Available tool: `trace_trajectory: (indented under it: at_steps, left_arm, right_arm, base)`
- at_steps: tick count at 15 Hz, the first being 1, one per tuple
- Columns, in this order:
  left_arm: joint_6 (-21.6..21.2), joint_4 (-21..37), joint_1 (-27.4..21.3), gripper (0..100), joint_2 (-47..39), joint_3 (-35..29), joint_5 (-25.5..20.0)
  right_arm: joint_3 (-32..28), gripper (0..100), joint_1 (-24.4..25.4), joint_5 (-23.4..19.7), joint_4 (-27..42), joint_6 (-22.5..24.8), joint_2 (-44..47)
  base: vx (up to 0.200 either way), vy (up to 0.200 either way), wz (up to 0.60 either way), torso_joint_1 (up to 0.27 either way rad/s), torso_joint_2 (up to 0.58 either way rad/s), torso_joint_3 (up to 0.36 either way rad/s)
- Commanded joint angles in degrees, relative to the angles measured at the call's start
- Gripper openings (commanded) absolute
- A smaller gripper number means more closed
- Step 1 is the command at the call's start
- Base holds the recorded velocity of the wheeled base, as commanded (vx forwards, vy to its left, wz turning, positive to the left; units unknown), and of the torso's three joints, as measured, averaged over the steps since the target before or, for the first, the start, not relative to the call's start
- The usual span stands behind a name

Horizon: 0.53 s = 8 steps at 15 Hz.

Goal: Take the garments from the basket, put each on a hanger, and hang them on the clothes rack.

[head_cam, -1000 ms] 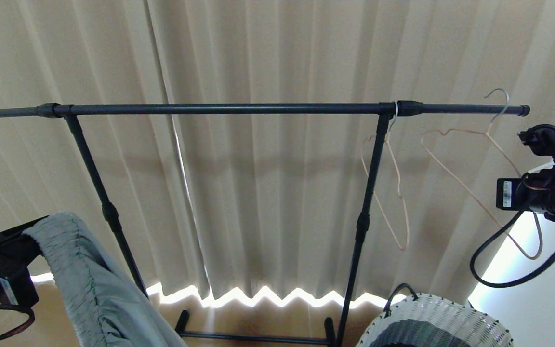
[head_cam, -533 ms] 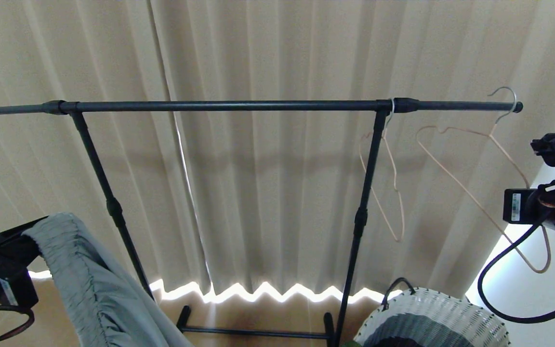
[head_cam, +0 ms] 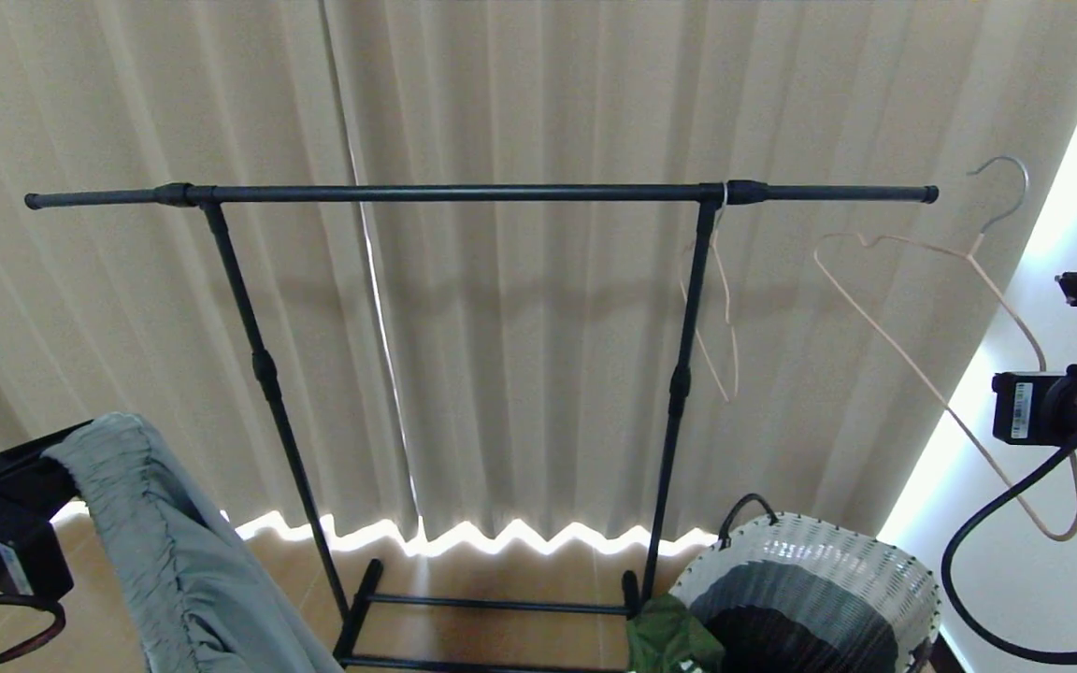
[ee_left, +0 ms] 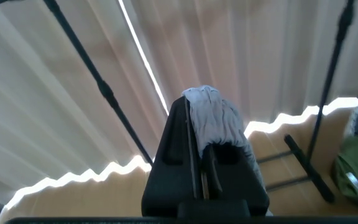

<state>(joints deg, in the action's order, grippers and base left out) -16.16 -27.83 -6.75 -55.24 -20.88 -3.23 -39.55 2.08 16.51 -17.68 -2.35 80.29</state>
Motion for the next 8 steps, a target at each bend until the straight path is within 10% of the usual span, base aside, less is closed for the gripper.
trace_trajectory:
  at_steps: [1,8]
  left_arm:
    - [0.1,0.0,0.0,0,-0.1,0.0,0.0]
    - [0.1,0.0,0.1,0,0.0,-0.3,0.0]
  right_arm:
    - [1.1,0,2.0,-2.4,-1.5,-0.1,-2.2]
    - [2.7,0,4.6,-9.2,-2.5,-0.2,-3.5]
  base:
    - [0.000,0.000,0.00,0.000,0.00,0.000]
    - [0.000,0.000,0.00,0.000,0.00,0.000]
